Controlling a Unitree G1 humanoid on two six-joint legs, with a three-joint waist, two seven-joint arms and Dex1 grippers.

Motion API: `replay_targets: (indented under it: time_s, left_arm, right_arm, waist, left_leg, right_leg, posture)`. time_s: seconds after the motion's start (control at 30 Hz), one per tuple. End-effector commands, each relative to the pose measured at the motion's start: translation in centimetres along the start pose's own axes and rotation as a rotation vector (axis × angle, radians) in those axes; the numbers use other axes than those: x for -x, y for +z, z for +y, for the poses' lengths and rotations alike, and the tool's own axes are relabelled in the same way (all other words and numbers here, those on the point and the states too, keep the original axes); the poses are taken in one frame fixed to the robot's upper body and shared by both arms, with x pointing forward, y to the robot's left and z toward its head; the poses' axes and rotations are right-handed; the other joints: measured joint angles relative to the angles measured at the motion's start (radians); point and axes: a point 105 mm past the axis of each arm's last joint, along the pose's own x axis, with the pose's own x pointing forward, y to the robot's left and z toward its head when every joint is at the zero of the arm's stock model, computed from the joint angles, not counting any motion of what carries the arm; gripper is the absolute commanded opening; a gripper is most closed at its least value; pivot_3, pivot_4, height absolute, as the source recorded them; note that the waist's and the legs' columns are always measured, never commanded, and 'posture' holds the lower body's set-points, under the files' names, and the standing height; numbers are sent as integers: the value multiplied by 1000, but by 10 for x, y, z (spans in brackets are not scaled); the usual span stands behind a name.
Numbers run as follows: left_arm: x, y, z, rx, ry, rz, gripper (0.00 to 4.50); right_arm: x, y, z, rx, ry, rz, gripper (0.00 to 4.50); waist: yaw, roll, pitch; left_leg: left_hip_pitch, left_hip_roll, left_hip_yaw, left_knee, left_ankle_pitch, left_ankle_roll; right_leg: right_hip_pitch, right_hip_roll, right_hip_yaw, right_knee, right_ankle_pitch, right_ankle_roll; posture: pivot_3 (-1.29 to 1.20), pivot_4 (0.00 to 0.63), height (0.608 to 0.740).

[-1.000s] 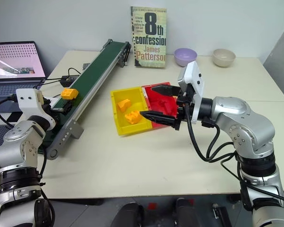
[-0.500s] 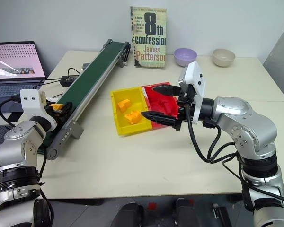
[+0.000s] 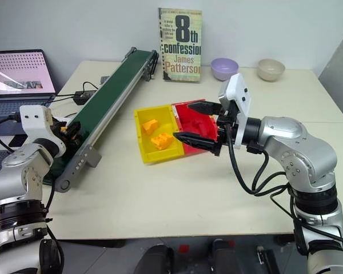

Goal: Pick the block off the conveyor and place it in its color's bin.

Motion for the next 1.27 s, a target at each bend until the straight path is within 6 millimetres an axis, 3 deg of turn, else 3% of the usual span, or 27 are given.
replay_targets:
  time_s: [0.03,0.2,0.27,0.43,0.57,0.9,1.1,1.2,1.27]
  left_arm:
    - [-5,36,-52,-63,-227,-96,1532]
    - [-9,40,-149,-247,-664,-93,1532]
    - [-14,36,-164,-305,-733,-79,1532]
    - [-26,22,-172,-378,-771,-52,1532]
    - [-36,21,-166,-382,-755,-46,2487]
    - [-30,33,-150,-370,-759,-78,4294]
    - [13,37,-126,-454,-882,-9,4453]
    - [49,22,-125,-495,-987,71,4453]
    - [57,17,-125,-507,-987,93,4453]
  right_arm:
    - [16,0,-5,86,-118,47,4500]
    - [33,-25,5,62,-223,149,4500]
    - [37,-33,8,54,-257,174,4500]
    - [39,-36,10,42,-304,173,4500]
    - [44,-34,9,42,-347,163,4500]
    - [42,-32,3,56,-329,168,4500]
    - [52,-29,-21,112,-229,233,4500]
    - [55,-33,-38,130,-200,261,4500]
    - [55,-33,-43,144,-192,262,4500]
  waist:
    - [0,0,0]
    - [6,0,0]
    - [11,0,0]
    - [-20,0,0]
    - [-26,0,0]
    - [-25,0,0]
    - [-34,1,0]
    - [-34,1,1]
    - [-33,1,1]
  left_leg:
    - [0,0,1,0,0,0]
    - [-1,-2,0,0,0,0]
    - [-2,-3,0,0,0,0]
    - [1,-2,3,0,0,0]
    - [1,0,0,0,0,0]
    - [0,0,1,0,0,0]
    - [1,0,2,-1,0,0]
    - [1,1,2,-1,0,0]
    - [1,2,1,-2,0,0]
  right_leg:
    - [0,0,1,0,0,0]
    - [1,-1,0,-1,0,0]
    - [1,0,-1,-1,0,0]
    - [0,4,3,-1,0,0]
    - [0,10,1,0,-1,0]
    - [0,5,3,-1,-1,0]
    - [-1,5,3,-1,-1,0]
    - [-1,6,3,-1,-1,-1]
    - [-1,5,3,-1,-2,-1]
  posture:
    - [0,150,740]
    - [0,150,740]
    - [0,150,740]
    - [0,150,740]
    - [0,150,740]
    - [0,150,740]
    - [0,150,740]
    - [0,150,740]
    - [0,150,740]
